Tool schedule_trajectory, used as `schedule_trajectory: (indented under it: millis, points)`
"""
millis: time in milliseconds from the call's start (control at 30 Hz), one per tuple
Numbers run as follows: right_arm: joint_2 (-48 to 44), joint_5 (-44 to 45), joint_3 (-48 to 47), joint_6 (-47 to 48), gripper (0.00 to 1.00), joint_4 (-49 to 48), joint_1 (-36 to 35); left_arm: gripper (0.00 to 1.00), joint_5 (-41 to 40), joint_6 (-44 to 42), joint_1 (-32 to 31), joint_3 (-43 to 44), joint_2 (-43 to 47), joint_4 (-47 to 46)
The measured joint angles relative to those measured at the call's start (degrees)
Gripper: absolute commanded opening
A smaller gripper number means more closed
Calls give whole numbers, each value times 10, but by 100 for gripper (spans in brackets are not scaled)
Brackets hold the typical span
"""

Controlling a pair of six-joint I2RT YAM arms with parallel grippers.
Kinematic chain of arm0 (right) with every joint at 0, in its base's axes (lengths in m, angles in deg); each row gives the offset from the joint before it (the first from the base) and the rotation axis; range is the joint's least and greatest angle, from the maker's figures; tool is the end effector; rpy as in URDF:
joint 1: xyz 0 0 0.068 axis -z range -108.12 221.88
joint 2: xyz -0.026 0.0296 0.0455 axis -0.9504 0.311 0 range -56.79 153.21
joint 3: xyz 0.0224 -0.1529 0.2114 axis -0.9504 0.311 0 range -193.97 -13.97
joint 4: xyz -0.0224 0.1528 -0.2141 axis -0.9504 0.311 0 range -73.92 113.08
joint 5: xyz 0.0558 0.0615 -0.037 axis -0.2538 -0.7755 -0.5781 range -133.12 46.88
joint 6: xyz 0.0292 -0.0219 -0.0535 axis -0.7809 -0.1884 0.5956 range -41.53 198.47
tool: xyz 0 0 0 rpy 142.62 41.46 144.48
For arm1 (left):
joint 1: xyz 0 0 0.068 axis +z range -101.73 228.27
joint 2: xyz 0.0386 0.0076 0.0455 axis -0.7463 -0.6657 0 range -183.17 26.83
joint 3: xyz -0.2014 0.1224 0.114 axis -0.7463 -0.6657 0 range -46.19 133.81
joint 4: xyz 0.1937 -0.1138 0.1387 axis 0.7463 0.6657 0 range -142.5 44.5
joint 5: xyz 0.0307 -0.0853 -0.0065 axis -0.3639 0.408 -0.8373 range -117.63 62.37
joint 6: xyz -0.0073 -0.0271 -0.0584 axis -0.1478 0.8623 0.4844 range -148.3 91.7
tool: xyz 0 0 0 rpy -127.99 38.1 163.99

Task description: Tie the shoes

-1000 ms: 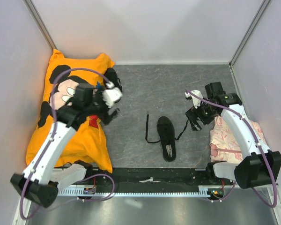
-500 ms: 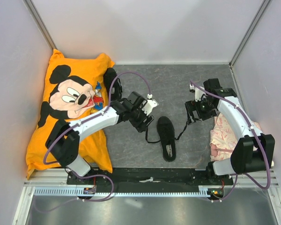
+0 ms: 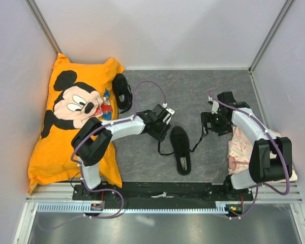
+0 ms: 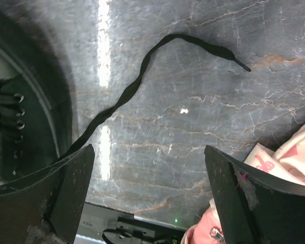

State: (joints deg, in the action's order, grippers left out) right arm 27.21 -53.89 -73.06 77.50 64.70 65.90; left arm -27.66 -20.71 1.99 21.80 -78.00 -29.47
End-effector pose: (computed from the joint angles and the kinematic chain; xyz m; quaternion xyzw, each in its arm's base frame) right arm 0.2761 0.0384 0.1962 -0.0565 0.9838 0.1014 0.1367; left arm 0.2636 -0.2757 0.1494 0.3198 0.9111 -0.1175 0.2318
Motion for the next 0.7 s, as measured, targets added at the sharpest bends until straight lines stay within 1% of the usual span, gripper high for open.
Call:
schedule_trajectory:
  millis: [67, 167, 233, 267, 300, 367, 400, 567, 633, 700]
  points:
    - [7, 7, 6, -8, 96, -12, 0, 57, -14, 13, -3, 7, -22, -5]
    - [15, 14, 12, -18, 94, -26, 0, 45, -30, 27, -5, 19, -37, -8]
    - [23, 18, 15, -23, 92, -34, 0, 34, -42, 34, -5, 32, -49, -9]
    - [28, 18, 16, -25, 89, -39, 0, 28, -46, 38, -5, 38, -54, -9]
    - [34, 18, 16, -28, 88, -44, 0, 19, -50, 42, -5, 45, -59, -7]
    - [47, 17, 16, -33, 82, -54, 0, 6, -54, 50, -4, 56, -67, -3]
    - [56, 17, 16, -37, 80, -60, 0, 2, -54, 52, -4, 59, -69, -2]
    - [103, 19, 16, -53, 70, -90, -7, 2, -46, 56, -5, 57, -67, -5]
    - [122, 23, 16, -62, 67, -105, -18, 2, -42, 55, -4, 37, -50, -14]
    - [129, 34, 11, -69, 61, -109, -30, 1, -37, 54, -4, 8, -20, -18]
